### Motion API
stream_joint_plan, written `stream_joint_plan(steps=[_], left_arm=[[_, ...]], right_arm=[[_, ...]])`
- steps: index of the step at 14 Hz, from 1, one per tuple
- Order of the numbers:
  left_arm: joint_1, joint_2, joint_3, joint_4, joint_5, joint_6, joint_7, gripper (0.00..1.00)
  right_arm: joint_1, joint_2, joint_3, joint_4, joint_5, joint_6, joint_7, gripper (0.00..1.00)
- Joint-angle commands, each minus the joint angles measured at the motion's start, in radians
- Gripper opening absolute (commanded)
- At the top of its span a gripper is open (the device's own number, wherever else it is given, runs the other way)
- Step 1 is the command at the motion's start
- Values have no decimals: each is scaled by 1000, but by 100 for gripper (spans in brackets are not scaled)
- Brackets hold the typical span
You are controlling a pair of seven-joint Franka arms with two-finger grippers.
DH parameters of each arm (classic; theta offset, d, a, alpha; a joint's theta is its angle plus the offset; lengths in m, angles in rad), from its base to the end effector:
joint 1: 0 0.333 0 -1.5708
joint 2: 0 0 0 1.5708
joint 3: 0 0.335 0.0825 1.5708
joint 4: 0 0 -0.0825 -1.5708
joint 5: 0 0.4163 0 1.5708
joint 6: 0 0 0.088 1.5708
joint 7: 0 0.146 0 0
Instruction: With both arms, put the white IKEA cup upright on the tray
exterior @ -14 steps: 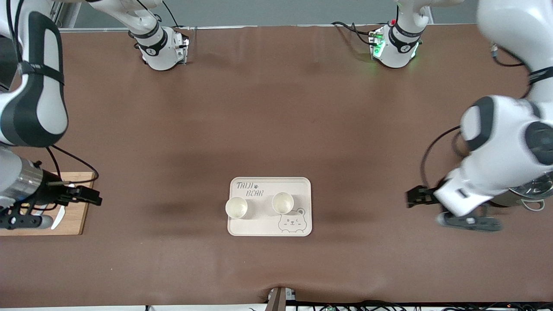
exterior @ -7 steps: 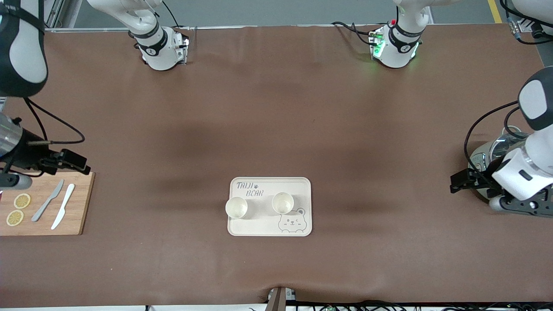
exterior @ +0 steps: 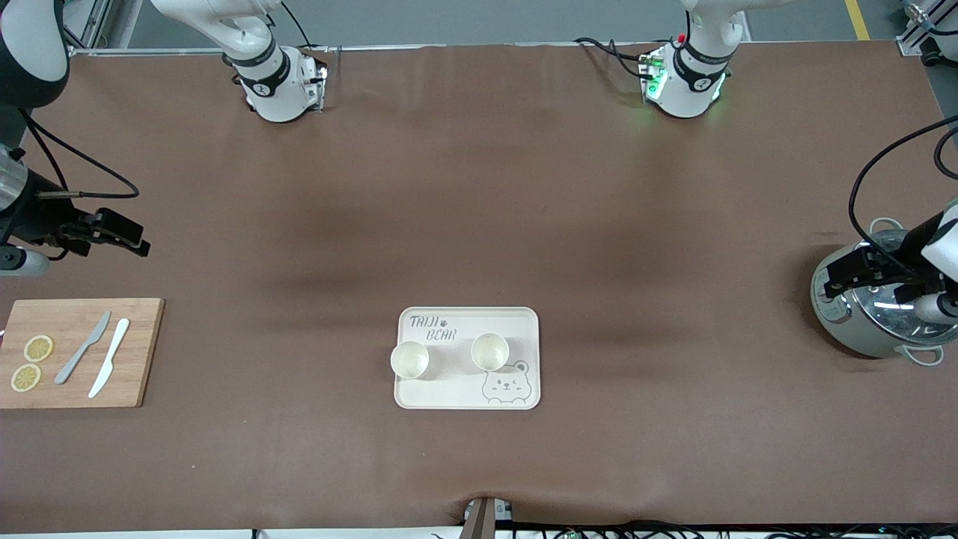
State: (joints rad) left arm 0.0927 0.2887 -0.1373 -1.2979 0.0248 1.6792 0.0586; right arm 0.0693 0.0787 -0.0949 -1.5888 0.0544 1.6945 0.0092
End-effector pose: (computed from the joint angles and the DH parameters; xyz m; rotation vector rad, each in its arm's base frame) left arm 0.6925 -0.0144 0.5708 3.1211 -0.1519 0.1490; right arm 0.6228 -0.0068 0.5592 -3.0943 0.0625 -0.0429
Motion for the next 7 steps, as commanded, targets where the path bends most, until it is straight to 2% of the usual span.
stream_joint_plan(steps=[1, 2, 3, 7], left_arm=[[-75, -37, 72, -21, -9, -32, -3, 100], [-102, -48, 114, -23, -23, -44, 0, 100], [-105, -59, 120, -26, -35, -53, 0, 100], [-106, -111, 101, -23, -64, -115, -16, 100]], right_arm=[[0, -13, 8, 35, -22, -33, 20, 100], [0, -13, 8, 46, -24, -47, 21, 100], [-5, -11, 8, 68, -22, -61, 23, 100], [-6, -10, 4, 133, -8, -144, 35, 100]])
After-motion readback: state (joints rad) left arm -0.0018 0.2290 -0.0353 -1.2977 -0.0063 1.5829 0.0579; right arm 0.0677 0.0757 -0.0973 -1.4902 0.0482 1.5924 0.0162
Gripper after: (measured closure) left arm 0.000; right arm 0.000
